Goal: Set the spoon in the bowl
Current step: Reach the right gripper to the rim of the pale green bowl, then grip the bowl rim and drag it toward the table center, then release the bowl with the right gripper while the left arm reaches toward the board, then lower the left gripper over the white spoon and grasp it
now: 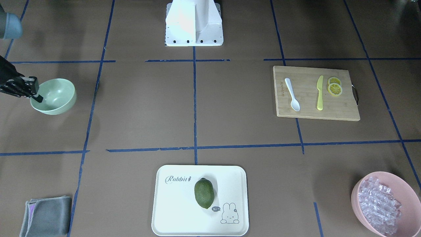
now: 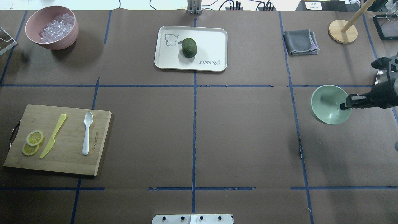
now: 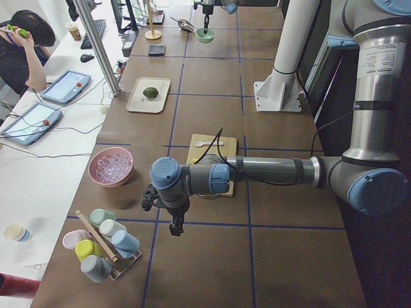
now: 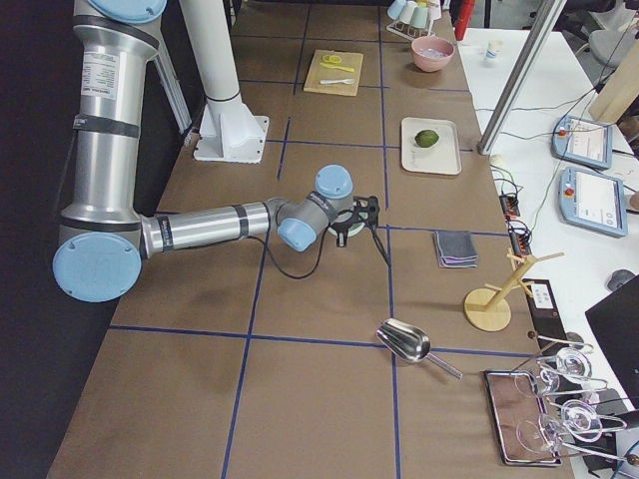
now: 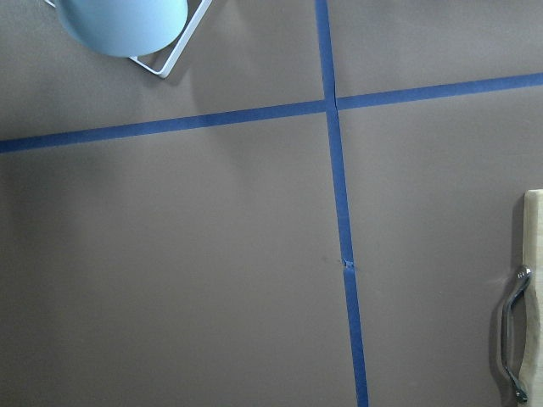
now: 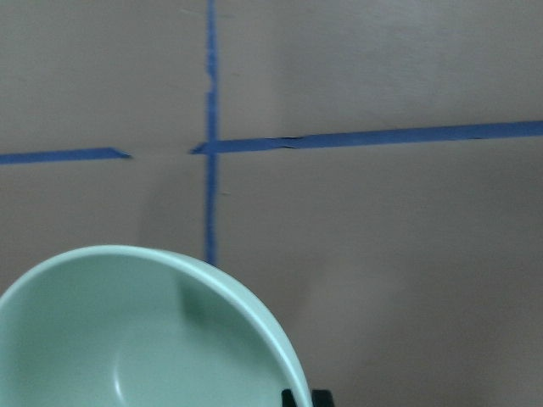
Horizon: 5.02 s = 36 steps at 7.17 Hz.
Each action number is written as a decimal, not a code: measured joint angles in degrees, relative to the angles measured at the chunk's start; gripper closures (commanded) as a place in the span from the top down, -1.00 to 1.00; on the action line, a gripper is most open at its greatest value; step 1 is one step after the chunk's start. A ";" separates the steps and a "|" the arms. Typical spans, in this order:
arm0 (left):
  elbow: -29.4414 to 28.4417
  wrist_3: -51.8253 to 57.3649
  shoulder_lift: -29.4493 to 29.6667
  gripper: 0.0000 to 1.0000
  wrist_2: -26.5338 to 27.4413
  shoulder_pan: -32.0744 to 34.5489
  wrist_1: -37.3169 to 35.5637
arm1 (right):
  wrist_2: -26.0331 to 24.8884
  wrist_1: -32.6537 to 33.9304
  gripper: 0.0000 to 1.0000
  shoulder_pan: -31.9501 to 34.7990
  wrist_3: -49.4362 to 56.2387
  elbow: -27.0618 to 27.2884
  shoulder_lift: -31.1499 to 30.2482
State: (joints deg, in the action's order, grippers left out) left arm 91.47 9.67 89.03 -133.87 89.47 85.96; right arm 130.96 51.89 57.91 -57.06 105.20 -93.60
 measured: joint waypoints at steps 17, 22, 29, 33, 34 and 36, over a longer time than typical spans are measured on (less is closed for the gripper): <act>0.34 0.00 0.02 1.00 0.02 0.01 0.18 | -23.20 25.85 1.00 -28.40 -26.16 -8.73 39.61; 24.86 -33.99 1.53 1.00 1.09 -18.34 1.00 | -17.23 37.97 1.00 -16.78 -9.57 1.78 30.54; 22.78 -76.95 4.98 0.99 28.61 -53.06 18.06 | -2.75 40.22 1.00 9.14 37.10 3.21 11.67; 15.84 -80.59 4.96 0.70 30.76 -57.15 26.27 | -0.34 40.21 1.00 12.78 41.38 2.83 9.01; 15.74 -80.71 4.91 0.46 30.64 -57.41 26.38 | -0.32 40.21 1.00 12.80 41.32 2.83 9.00; 16.01 -80.71 4.43 0.06 30.37 -57.47 26.38 | -0.28 40.22 1.00 12.83 41.12 2.95 9.03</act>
State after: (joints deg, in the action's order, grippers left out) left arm 107.48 -71.04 93.47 -103.50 32.00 112.33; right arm 130.68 92.11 70.75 -15.94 108.14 -84.56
